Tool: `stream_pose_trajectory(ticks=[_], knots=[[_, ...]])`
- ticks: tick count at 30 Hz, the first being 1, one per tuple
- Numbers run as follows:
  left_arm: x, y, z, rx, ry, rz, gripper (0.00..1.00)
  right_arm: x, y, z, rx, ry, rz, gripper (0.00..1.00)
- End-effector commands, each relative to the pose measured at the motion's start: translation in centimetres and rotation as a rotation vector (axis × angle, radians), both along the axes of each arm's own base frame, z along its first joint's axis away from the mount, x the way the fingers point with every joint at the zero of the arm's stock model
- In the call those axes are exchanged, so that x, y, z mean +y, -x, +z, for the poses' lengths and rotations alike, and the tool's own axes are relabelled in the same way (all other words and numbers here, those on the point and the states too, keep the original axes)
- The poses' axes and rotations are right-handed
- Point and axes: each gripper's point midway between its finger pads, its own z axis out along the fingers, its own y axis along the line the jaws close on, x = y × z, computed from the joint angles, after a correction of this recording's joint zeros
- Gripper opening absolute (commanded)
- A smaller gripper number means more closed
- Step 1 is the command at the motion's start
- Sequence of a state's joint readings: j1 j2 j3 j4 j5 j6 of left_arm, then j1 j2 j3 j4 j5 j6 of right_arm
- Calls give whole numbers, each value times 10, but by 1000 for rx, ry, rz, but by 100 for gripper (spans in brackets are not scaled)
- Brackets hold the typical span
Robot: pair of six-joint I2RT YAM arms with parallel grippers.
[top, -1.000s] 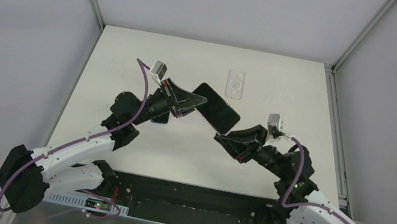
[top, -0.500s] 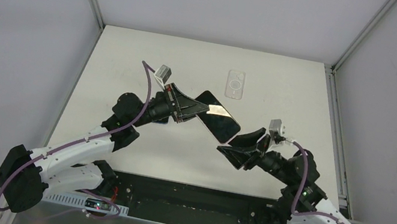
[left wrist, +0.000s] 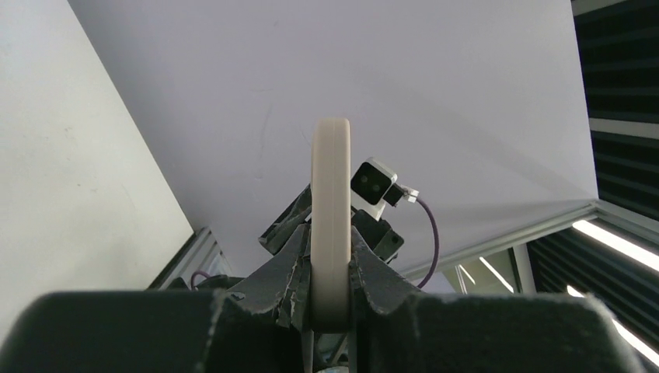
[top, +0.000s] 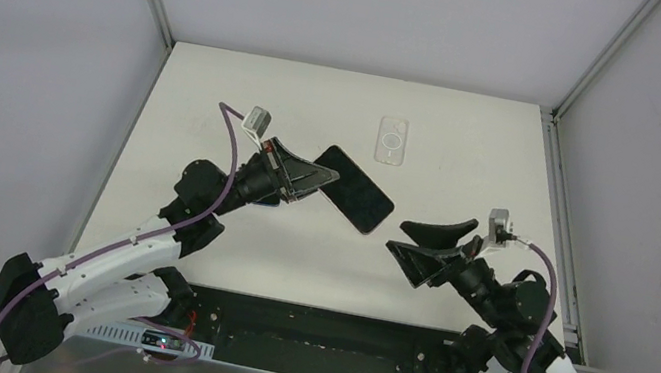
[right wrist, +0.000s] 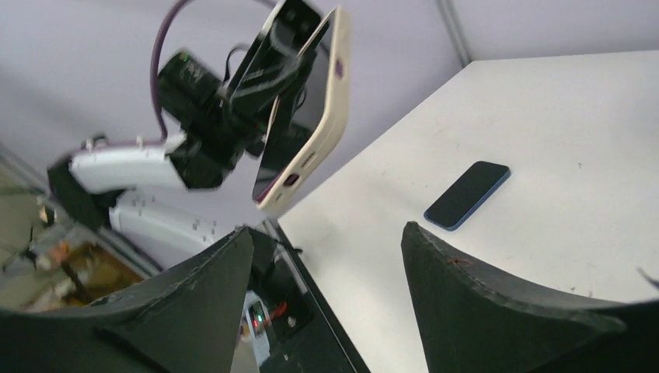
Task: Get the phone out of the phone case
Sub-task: Remove the phone case from the phone.
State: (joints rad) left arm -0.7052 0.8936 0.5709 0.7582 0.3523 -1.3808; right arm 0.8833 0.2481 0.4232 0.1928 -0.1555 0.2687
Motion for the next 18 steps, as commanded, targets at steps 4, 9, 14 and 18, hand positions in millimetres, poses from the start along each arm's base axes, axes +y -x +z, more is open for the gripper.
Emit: stream_pose_trajectory(ticks=[4,9,14,18], knots=[[23,-4,25,-132,70,130,0,-25,-34,24,280,-246,-206,74],[28,-3,25,-173,58,162,0,-11,-37,28,410,-261,-168,75],[37,0,25,-230,46,212,0,3,-39,36,496,-275,-123,76],[44,4,25,-267,41,243,0,16,-39,42,523,-286,-71,76]])
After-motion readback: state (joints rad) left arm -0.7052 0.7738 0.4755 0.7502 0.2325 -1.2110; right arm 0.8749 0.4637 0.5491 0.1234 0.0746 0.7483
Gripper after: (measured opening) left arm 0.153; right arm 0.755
